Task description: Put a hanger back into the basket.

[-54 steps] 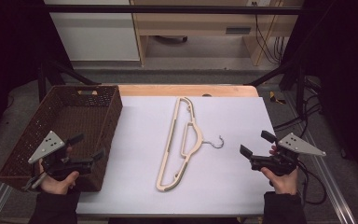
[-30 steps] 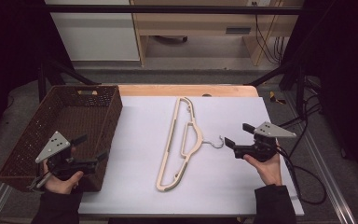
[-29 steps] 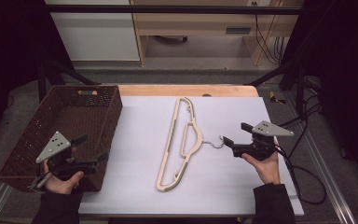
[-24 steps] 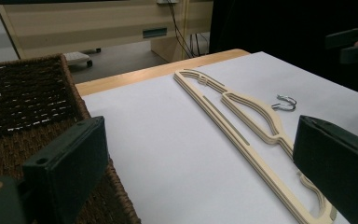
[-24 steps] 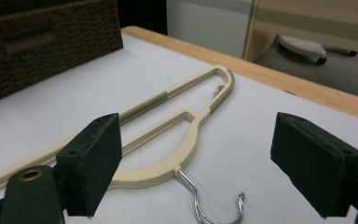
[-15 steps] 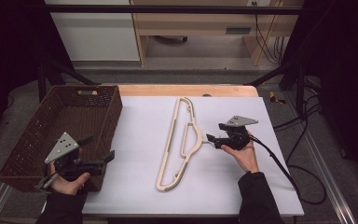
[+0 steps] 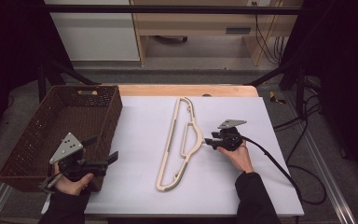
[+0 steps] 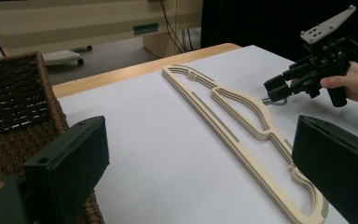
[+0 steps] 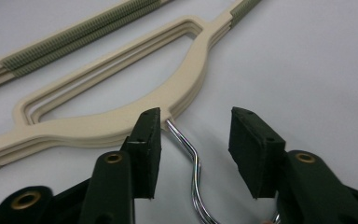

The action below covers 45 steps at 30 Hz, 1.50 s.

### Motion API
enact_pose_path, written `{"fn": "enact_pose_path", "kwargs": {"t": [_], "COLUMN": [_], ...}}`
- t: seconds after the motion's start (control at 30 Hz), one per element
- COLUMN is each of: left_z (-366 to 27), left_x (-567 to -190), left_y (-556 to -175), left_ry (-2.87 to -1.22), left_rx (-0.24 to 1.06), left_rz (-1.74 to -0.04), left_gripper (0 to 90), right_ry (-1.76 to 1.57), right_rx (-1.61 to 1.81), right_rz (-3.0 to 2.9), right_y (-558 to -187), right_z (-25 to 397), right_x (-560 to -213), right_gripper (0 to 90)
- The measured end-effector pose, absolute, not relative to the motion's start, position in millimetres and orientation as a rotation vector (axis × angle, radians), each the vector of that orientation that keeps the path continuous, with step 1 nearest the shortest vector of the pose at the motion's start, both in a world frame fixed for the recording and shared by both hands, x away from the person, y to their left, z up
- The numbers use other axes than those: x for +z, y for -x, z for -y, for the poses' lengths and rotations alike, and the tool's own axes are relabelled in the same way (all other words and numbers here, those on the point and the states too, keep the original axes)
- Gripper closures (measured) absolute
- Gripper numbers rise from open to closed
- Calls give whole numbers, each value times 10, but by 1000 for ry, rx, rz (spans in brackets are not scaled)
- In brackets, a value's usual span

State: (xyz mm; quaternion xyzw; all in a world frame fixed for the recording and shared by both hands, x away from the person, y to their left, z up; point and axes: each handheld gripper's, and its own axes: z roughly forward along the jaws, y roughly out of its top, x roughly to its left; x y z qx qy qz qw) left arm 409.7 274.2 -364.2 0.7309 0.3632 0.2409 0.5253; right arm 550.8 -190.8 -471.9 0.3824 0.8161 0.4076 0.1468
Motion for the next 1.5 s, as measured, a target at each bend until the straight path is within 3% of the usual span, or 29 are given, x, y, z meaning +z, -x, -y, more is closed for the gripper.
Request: {"fn": "enact_pose_path", "kwargs": {"t": [0.6,0.97,1.5], "left_z": [-2676,-2622,-2501], "left_x": [-3673,-3699,-3738], "left_y": [-4108,-4116,-4118], "left_ry": [-1769,-1785,-1822], "left_rx": [566,552,540], "left_rz": [-858,-851,-829], "left_gripper": [41,43,44], "right_ry": [-1051,-1055,-1033], "right_rx": [1185,1231,1225], "right_rz": [-2425,-2427,-2436], "right_y": [-5522,-5518,-5497], "right_z": [1955,1989,2018], "right_x": [-4780,-4803,-4782], "right_gripper": [833,814,867]}}
